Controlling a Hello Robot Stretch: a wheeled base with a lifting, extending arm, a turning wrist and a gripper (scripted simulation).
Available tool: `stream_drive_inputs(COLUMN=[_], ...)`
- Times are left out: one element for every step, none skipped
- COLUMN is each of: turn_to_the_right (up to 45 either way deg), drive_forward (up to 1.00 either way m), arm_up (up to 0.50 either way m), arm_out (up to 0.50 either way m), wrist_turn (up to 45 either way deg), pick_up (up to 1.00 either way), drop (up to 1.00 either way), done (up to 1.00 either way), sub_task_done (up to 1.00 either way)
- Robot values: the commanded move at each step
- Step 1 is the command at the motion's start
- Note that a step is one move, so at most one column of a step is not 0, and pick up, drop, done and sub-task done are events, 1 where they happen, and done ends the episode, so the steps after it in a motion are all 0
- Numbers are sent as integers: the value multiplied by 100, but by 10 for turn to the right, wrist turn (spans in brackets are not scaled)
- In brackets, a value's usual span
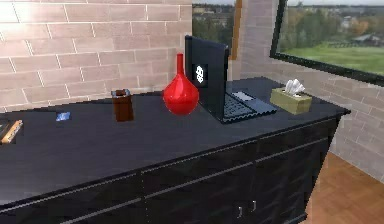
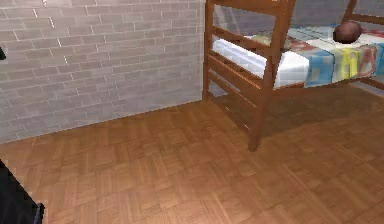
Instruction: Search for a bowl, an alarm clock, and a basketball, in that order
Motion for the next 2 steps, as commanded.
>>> stream_drive_inputs(turn_to_the_right=[-180, 0], drive_forward=[0, 0], arm_up=[0, 0], arm_out=[0, 0], wrist_turn=[0, 0], pick_up=[0, 0], drop=[0, 0], done=[0, 0], sub_task_done=[0, 100])
